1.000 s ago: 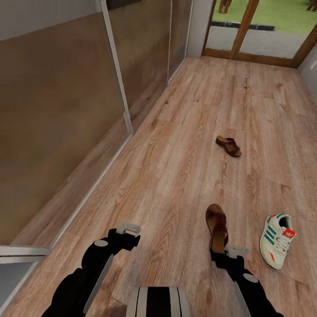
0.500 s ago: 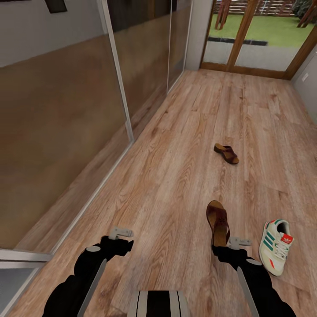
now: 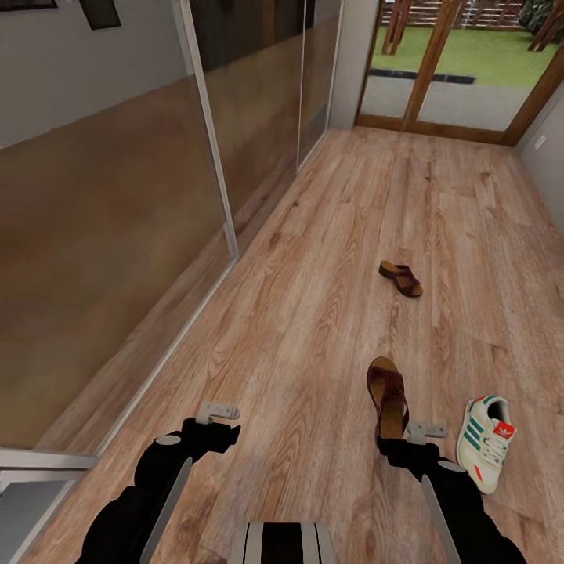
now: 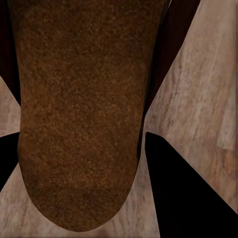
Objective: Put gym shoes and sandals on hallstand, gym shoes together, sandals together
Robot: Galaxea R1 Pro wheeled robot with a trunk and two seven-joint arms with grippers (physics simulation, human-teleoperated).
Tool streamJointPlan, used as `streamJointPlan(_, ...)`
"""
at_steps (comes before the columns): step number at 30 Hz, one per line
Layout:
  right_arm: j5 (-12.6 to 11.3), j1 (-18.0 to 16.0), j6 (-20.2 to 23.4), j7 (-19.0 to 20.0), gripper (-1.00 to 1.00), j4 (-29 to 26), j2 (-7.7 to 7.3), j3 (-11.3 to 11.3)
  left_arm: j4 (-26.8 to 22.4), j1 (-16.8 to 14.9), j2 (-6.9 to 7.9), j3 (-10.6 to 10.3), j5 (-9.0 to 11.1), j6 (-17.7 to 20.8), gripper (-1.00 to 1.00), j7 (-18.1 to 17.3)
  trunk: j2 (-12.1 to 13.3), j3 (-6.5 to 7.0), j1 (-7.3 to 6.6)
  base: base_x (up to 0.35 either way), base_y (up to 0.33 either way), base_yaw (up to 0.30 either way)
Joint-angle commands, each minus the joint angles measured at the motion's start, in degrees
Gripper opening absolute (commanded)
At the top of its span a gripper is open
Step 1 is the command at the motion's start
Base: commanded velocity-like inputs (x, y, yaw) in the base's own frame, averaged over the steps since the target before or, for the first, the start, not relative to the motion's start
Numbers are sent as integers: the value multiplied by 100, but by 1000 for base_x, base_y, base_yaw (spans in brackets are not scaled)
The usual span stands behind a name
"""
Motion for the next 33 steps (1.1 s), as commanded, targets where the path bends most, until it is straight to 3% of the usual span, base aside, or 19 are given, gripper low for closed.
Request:
streamJointPlan(1,-13,-2,33,-12,-100,-7,-1,0,-6,-3,-2,1,17,28,100,1,40,15,-23,0,0,0)
streamJointPlan(27,9,-2,38,-12,-100,-7,0,0,-35,9,-10,2,20,26,100,-23,1083,514,-594,0,0,0)
streamJointPlan(33,20,-2,45,-12,-100,-7,0,0,-42,11,-5,1,20,25,100,-23,1083,565,-594,0,0,0)
